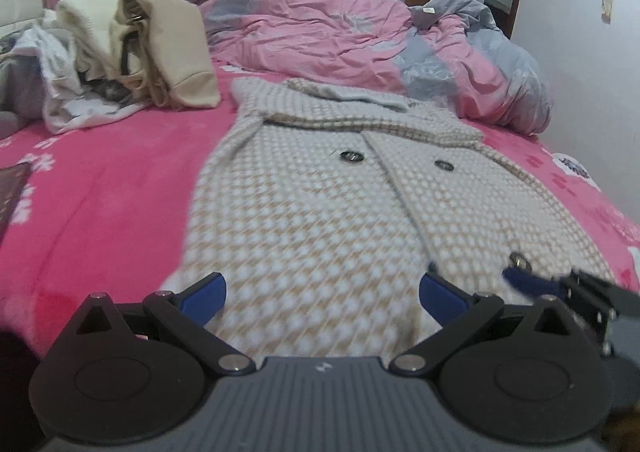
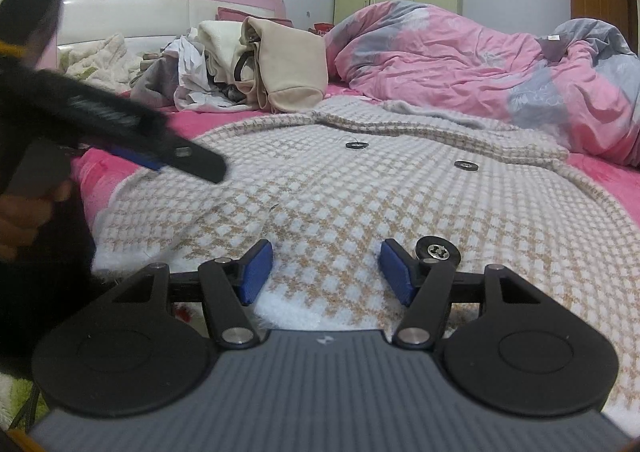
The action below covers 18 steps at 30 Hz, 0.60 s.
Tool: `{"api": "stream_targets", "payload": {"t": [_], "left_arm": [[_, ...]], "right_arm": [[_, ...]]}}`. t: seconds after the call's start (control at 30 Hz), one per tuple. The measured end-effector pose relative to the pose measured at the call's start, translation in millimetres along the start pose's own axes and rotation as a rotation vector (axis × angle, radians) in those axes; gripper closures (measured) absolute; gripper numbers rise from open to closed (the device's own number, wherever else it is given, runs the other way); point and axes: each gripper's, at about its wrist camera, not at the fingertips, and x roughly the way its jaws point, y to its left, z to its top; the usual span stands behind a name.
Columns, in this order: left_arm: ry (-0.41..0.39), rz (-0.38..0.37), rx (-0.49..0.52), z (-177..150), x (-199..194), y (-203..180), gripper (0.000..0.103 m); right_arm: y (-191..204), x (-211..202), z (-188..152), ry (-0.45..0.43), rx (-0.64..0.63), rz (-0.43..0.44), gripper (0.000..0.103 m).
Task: Fold clothes
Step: 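Lower both open grippers onto the hem edge of the cardigan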
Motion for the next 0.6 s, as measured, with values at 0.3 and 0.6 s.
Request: {"api": "stream_targets", "payload": {"t": [0.3, 0.6], "left_arm": [[0.053, 0.003, -0.04, -28, -22, 29, 0.008], [0.074, -0.035, -0.09, -36, -19, 42, 0.038]], "right_arm": [[2, 1, 2, 0.016, -0.002, -0.007, 0.042], [4, 2, 4, 0.03, -0.005, -0.012, 0.041]]}}
